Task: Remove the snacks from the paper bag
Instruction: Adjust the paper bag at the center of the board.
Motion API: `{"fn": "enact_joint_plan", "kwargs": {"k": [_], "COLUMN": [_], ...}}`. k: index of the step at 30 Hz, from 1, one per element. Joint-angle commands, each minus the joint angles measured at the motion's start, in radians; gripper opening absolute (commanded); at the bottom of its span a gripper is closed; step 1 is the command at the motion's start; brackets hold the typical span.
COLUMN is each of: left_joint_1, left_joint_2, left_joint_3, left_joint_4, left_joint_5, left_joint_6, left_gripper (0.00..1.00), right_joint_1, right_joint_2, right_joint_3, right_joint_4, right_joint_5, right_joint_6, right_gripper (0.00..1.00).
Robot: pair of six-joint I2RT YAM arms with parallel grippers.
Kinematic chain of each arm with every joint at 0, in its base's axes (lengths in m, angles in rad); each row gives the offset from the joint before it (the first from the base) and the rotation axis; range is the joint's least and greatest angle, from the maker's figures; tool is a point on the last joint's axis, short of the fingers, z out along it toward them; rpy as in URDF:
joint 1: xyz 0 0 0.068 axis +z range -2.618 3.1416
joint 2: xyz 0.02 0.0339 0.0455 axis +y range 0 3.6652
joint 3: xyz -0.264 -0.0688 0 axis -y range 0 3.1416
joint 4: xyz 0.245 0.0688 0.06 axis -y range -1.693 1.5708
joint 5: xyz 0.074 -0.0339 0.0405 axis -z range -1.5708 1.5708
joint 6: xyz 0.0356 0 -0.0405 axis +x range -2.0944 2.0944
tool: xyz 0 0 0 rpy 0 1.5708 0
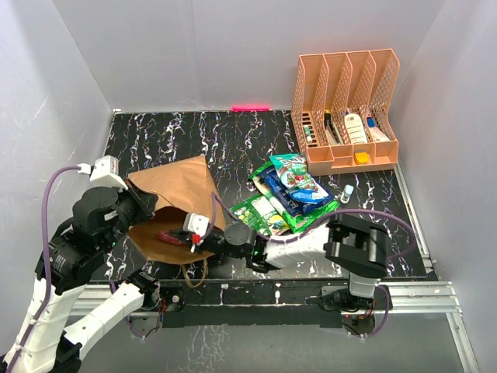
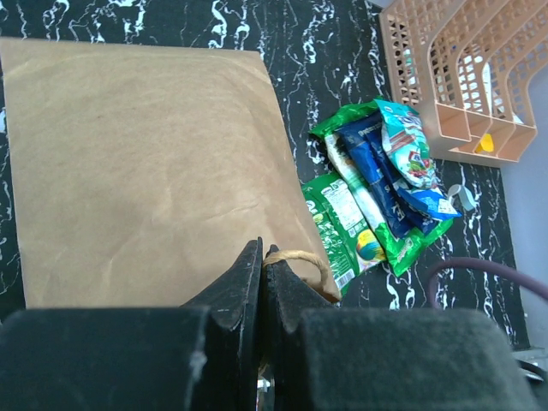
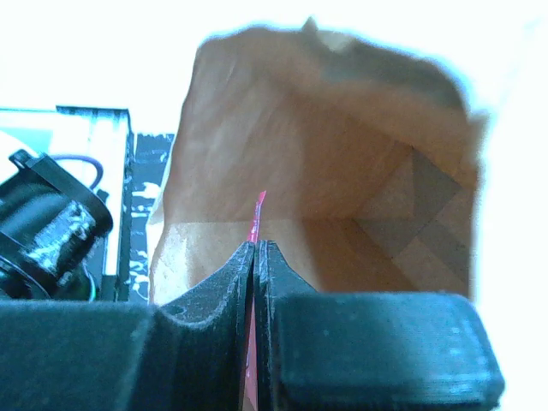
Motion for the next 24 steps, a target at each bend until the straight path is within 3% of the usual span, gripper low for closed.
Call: {"fn": "enact_joint_plan", "kwargs": {"k": [1, 13, 19, 24], "left_joint_1": [0.0, 0.001, 0.0, 0.001], "left_joint_2": [0.025, 0.082, 0.166, 0.268], "left_joint_3": [0.025, 0.109, 0.22, 0.332], "left_joint_4": [-0.027, 0.014, 0.036, 0.032], "left_joint_5": [-0.06, -0.108, -0.113, -0.139], "left_joint_6": [-0.018, 0.058, 0.083, 0.062], "left_gripper": [0.0, 0.0, 0.0, 0.0], "right_joint_1": [0.001, 0.001, 0.001, 0.001], "right_joint_2": [-0.153, -0.515, -0.71, -0.818], "right_joint_3": [-0.024, -0.131, -0.095, -0.028], "right_joint_4": [-0.006, -0.262, -0.489, -0.637], "right_joint_5": [0.028, 0.103, 0.13, 0.28], "right_joint_6": [0.027, 0.037, 0.009, 0.001], "right_gripper": [0.07, 0.07, 0.07, 0.07]}}
